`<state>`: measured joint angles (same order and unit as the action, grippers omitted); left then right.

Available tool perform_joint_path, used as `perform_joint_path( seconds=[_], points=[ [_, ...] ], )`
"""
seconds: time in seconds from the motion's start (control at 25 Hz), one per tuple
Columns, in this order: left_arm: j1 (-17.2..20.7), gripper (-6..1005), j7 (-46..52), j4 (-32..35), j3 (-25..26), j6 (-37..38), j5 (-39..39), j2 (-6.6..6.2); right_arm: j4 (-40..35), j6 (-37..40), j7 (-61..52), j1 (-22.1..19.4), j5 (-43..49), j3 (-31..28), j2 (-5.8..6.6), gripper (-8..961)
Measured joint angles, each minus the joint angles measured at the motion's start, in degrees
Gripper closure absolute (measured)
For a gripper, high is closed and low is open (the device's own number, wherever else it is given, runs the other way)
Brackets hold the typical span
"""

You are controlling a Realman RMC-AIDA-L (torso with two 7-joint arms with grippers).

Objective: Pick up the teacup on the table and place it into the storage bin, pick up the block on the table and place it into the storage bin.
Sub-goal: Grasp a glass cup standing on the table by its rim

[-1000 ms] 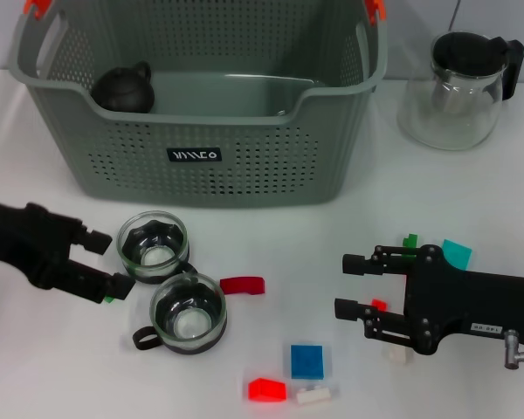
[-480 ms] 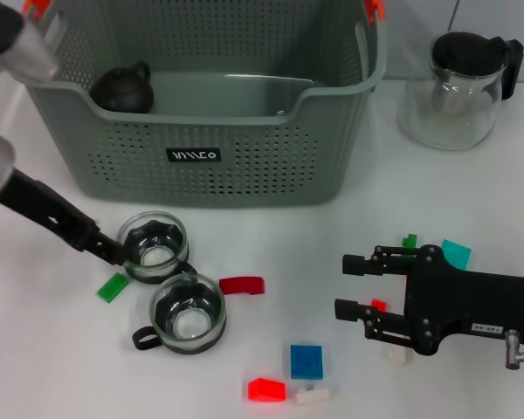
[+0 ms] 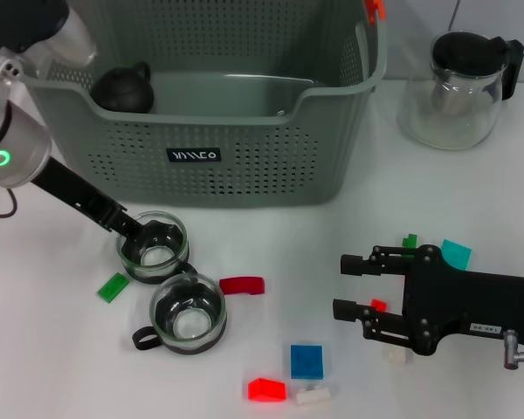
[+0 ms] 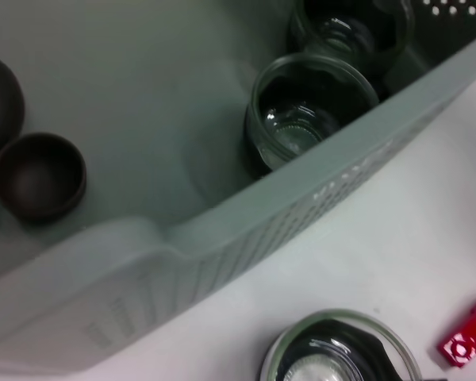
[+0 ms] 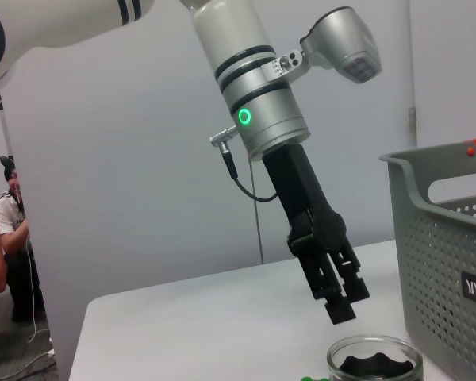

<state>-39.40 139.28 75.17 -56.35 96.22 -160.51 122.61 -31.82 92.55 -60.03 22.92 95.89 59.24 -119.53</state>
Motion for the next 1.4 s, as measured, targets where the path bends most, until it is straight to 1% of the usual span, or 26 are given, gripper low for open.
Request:
perform_joint_path(
  seconds=[0.08,0.24,0.4,0.6,0.8,1.08,1.28,1.4],
  points=[
    [0.3,257,-0.1,-0.3,-1.1,-1.4,-0.1,0.27,0.0,0.0,0.0,0.0,0.0,0.0,0.0,389],
    [0.9,263,0.0,-2.1,-4.0,-3.9,-0.9,0.35,0.0,0.0,-0.1,0.0,0.0,0.0,0.0,389],
    [0.7,269,0.1,-4.2,-4.6,-5.9,-2.4,0.68,0.0,0.0,-0.2,0.1,0.0,0.0,0.0,389],
    [0.9,276,0.1,-4.6,-5.6,-8.0,-3.1,1.1,0.0,0.0,-0.7,0.0,0.0,0.0,0.08,389],
    [1.0,283,0.1,-5.5,-5.9,-9.0,-3.1,0.75,0.0,0.0,-0.7,0.0,0.0,0.0,0.09,389],
    [1.3,294,-0.4,-6.1,-6.2,-9.1,-3.1,0.6,0.0,0.0,-0.7,0.0,0.0,0.0,0.09,389],
    [2.0,301,-0.3,-6.1,-8.6,-8.4,-3.1,0.03,0.0,0.0,-0.8,0.1,0.0,0.0,0.09,389],
    [2.5,305,-0.1,-6.1,-9.6,-8.0,-3.1,-0.02,0.0,0.0,-0.8,0.1,0.0,0.0,0.09,389]
  ],
)
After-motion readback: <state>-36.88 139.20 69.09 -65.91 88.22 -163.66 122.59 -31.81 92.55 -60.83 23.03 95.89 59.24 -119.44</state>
